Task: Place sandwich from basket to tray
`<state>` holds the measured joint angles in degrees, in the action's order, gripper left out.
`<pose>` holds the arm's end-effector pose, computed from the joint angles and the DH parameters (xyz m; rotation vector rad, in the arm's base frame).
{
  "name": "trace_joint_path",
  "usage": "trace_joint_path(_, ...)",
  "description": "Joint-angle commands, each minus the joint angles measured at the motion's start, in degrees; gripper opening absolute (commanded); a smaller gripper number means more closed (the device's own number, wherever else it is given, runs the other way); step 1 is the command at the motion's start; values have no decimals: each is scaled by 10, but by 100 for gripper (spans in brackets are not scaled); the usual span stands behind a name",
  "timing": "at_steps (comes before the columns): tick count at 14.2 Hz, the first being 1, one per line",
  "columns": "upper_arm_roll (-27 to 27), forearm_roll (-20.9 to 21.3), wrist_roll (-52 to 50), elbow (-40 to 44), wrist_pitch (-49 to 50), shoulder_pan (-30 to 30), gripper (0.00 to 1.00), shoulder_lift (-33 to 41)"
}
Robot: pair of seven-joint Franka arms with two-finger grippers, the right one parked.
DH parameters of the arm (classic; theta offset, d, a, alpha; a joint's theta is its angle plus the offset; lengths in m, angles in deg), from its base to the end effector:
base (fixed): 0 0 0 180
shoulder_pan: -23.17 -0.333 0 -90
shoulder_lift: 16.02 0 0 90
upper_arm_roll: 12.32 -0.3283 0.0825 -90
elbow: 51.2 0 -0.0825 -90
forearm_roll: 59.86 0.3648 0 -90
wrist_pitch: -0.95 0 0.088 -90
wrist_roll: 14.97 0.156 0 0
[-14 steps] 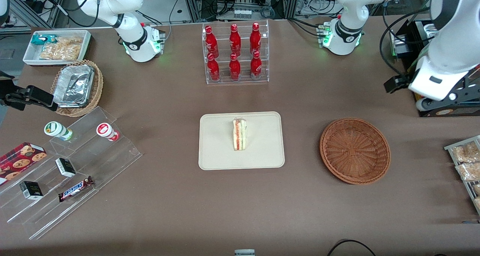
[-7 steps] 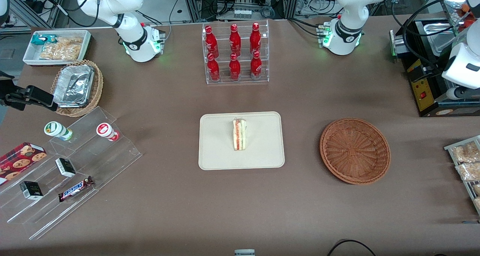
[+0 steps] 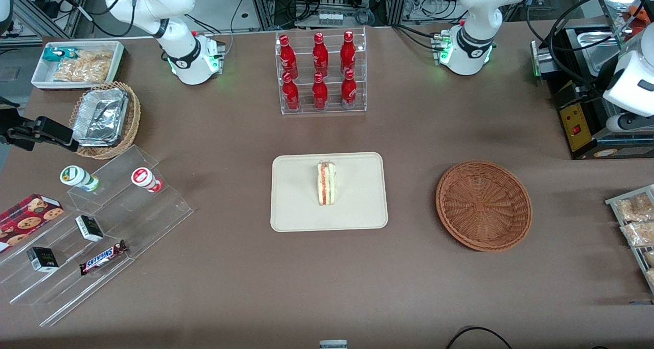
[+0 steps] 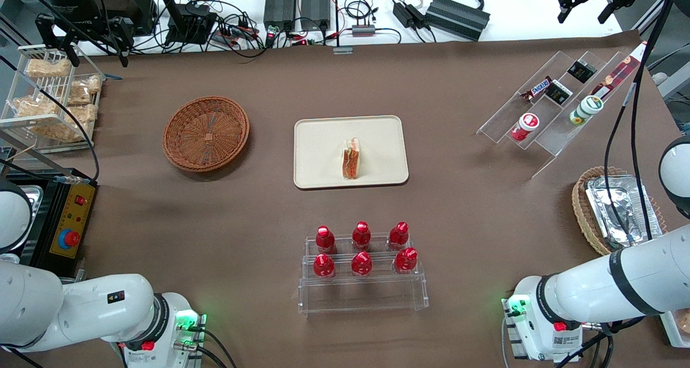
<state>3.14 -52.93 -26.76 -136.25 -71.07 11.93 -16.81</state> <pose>0.4931 -0.0142 0.5978 -2.9668 -0.2306 0.3323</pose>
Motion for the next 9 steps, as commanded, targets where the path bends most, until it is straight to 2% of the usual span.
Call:
trace_joint_path(1,-60,-55,21,-17,2,29,100,25)
trace_joint_path(9,-63,-47,18,-23,0,40,100,29)
